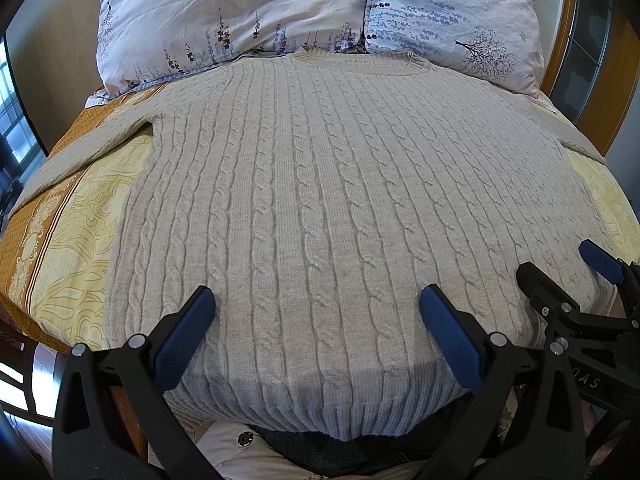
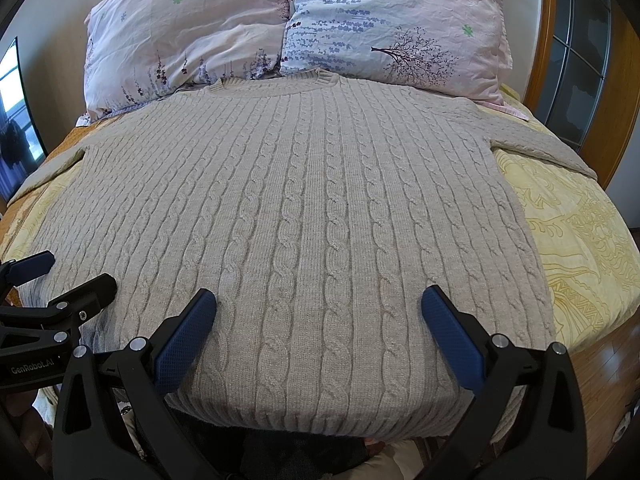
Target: Fold small clothes
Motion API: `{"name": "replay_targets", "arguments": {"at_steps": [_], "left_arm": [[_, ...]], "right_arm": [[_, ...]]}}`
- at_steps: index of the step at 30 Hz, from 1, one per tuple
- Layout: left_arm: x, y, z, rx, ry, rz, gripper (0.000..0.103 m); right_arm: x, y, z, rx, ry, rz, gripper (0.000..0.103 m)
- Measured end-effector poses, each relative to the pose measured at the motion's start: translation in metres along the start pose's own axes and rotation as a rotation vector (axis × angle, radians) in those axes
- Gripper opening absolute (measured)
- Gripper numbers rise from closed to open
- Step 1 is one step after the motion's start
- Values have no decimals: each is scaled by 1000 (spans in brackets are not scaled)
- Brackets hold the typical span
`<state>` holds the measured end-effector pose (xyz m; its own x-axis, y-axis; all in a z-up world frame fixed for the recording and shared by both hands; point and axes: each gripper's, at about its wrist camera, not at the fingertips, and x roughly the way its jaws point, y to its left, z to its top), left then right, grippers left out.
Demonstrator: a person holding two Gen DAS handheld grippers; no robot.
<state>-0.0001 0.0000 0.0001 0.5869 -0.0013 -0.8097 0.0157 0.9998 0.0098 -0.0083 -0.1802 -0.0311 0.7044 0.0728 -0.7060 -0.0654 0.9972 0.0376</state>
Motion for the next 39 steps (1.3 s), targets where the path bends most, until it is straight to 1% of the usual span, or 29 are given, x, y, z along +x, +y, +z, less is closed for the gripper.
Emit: {"name": "replay_targets", "arguments": {"at_steps": [23,27,30,31,32,33,34,37,39], "left_arm": [[0,0,0,1,0,0,101],[0,0,1,12,12,-1,101],[0,-2,3,25,31,-10,101],[2,-2,5,32,42,-15,101],[2,0,6,36,47,-18,101],[3,0,8,38,49,-22,101],[3,1,9,39,51,-27,101],[4,4,14,47,35,-39,101],[6,8,20,52,20,-58,101]], "right_arm": [[0,0,-1,0,-1,0,102],[0,1,-2,-7,2,2,102],[3,1,1,-34,20,20,102],[6,2,-6,-46,22,33,102],[9,2,-4,-64,23,50,102],[9,6,-9,-65,16,53,102],[11,5,-9,-88,5,73,102],[14,0,-8,-124,-29,114,102],[13,-12,-1,-95,-37,119,102]]}}
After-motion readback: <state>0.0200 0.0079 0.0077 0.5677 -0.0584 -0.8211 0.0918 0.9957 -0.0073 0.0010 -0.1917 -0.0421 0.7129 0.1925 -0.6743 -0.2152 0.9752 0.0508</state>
